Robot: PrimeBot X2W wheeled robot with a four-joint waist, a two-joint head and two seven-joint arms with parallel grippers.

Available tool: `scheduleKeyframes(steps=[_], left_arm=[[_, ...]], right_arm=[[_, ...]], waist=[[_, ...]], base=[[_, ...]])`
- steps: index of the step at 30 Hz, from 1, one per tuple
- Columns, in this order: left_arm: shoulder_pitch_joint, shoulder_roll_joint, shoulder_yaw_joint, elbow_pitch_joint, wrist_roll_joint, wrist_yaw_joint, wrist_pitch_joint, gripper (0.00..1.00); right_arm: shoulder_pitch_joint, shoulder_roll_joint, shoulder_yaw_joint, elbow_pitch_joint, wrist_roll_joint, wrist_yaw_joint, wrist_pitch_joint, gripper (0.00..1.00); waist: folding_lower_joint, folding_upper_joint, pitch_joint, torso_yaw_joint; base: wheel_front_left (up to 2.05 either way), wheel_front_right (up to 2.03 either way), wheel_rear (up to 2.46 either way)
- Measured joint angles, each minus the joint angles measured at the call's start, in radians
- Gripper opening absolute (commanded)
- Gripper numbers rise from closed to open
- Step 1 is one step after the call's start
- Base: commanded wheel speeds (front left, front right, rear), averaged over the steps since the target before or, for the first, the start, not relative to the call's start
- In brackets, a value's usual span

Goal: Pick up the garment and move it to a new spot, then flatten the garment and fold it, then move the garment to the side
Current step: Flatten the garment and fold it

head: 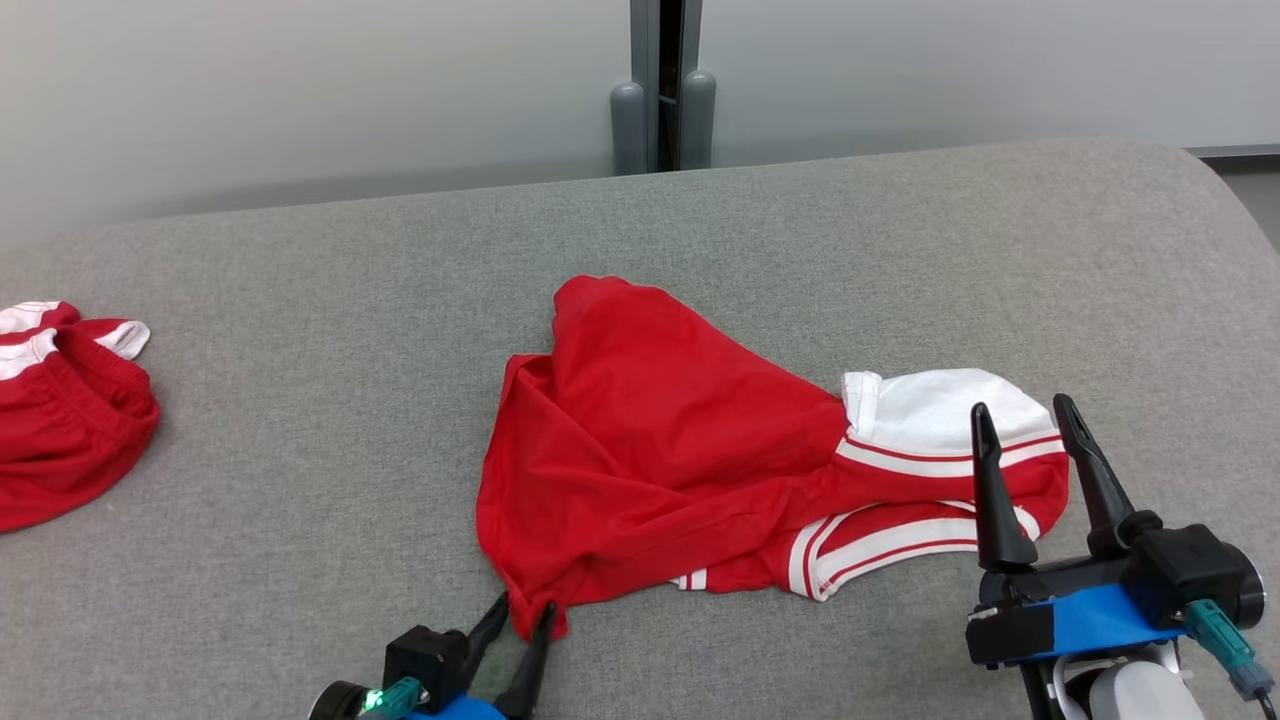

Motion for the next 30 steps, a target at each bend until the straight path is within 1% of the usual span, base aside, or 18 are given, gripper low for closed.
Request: scheduleKeyframes(steps=[3,7,15,19,23,30], left_arm=[[-0.007,0.000,-0.004,0.014,-0.005,0.000,-0.007,0.00],[-0.036,0.008,0.015,0.015,-0.010,0.005,-0.017,0.00],[-0.158,0.066,0.085,-0.027,-0.012,0.025,-0.027,0.00],[-0.196,0.093,0.123,-0.073,-0.009,0.033,-0.030,0.00],[-0.176,0.097,0.135,-0.112,-0.002,0.030,-0.031,0.00],[-0.034,0.079,0.141,-0.117,0.003,0.022,-0.031,0.00]], right_arm=[[0.000,0.000,0.001,0.000,0.000,0.000,0.000,1.00],[0.000,0.000,-0.002,-0.002,0.000,0.000,0.000,1.00],[0.001,0.000,-0.004,-0.005,0.001,0.000,0.000,1.00],[0.001,0.000,-0.004,-0.005,0.006,0.000,0.000,1.00],[0.005,0.000,-0.005,-0.005,0.010,0.000,0.000,1.00],[0.013,0.000,-0.019,-0.003,0.015,0.000,0.000,1.00]], waist=[[0.0000,0.0000,-0.002,-0.003],[0.0000,0.0000,-0.005,-0.004],[0.0000,0.0000,-0.005,-0.002],[0.0000,0.0000,-0.001,-0.004],[0.0000,0.0000,0.000,-0.002],[0.0000,0.0000,-0.001,0.023]], base=[[0.00,0.00,0.00],[0.00,0.00,0.00],[0.00,0.00,0.00],[0.00,0.00,0.00],[0.00,0.00,0.00],[0.00,0.00,0.00]])
